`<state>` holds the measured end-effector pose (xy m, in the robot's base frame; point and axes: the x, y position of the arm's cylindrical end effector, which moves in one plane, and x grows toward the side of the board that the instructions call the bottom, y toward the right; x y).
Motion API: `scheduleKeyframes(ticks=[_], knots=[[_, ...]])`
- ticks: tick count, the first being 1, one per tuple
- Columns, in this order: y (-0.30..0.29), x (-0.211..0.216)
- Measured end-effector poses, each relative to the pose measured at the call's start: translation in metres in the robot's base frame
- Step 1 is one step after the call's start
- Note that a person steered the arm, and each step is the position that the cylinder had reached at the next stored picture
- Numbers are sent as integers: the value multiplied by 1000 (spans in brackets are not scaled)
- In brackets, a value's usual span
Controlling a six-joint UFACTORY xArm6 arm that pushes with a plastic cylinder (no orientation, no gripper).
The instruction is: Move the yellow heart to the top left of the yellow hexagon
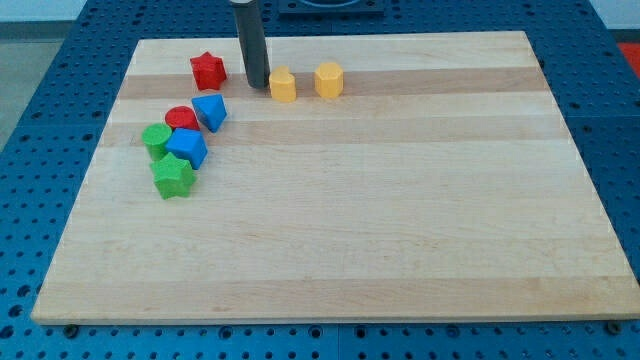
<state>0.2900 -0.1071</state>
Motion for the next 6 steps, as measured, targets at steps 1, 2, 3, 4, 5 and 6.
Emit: scheduleKeyframes(ticks=[1, 2, 3, 4, 5, 6], knots=[[-13, 40], [4, 47], [37, 21], [46, -14], [46, -22], [46, -16]])
